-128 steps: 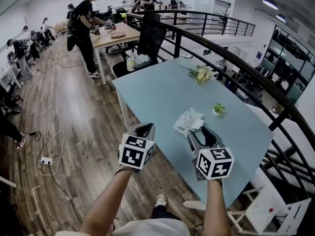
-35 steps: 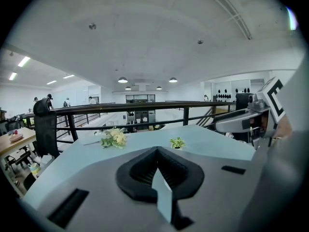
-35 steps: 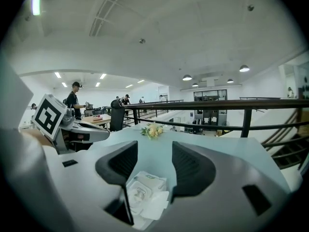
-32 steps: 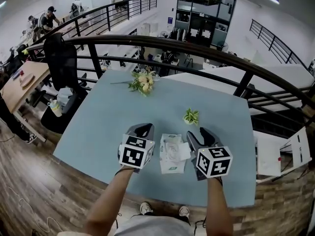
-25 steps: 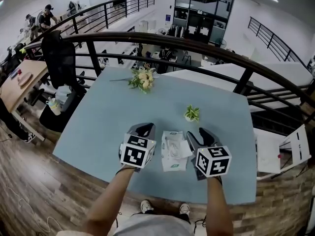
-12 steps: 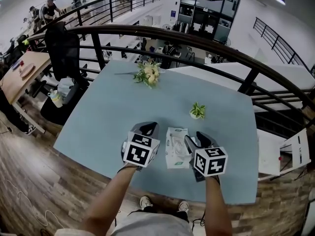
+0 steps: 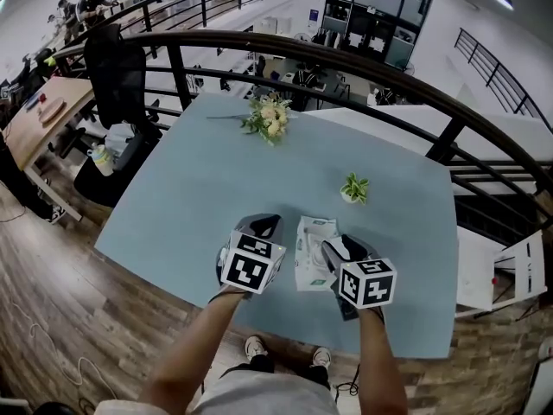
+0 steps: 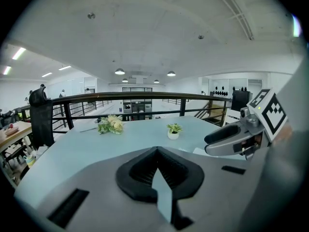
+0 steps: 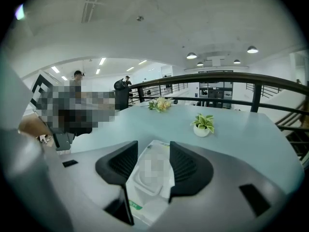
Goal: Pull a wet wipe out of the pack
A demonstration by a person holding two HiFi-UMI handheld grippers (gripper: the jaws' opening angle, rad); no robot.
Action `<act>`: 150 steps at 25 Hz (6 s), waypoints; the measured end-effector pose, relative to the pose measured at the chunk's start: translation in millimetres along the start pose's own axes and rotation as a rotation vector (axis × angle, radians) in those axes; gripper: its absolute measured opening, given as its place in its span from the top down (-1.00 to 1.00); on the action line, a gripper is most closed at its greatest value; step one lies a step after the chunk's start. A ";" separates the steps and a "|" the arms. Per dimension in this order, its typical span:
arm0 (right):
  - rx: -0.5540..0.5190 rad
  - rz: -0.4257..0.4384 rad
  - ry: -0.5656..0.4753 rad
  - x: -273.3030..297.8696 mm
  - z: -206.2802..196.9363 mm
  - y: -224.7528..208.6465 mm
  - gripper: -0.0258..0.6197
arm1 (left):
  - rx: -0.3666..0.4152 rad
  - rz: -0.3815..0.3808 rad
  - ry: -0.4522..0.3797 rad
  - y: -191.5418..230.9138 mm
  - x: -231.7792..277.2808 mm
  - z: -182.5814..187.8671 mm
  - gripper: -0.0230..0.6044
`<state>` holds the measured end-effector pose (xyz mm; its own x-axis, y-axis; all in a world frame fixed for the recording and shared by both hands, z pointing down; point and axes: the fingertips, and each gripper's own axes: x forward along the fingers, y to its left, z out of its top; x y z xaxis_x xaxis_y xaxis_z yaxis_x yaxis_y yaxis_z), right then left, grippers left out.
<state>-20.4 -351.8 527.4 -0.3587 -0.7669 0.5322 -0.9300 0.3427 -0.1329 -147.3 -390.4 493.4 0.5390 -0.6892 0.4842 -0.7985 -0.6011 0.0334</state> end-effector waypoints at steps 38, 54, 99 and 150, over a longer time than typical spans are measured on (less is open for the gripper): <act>0.086 0.114 0.144 34.7 -56.9 9.3 0.49 | -0.042 0.013 0.090 -4.3 0.0 -56.8 0.95; 0.167 0.161 0.144 34.7 -56.7 14.7 0.71 | -0.050 0.014 0.080 -4.6 -8.7 -54.3 0.95; 0.118 0.059 0.106 21.7 -36.4 7.7 0.91 | 0.061 -0.038 0.041 -10.8 -10.1 -22.8 0.95; 0.075 -0.096 -0.163 -43.8 60.7 -25.3 0.91 | 0.102 -0.065 -0.063 -18.9 -7.0 41.0 0.95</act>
<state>13.9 -359.8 456.7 -0.2705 -0.8741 0.4035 -0.9618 0.2269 -0.1533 -124.9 -390.8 453.5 0.6069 -0.6697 0.4280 -0.7317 -0.6810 -0.0280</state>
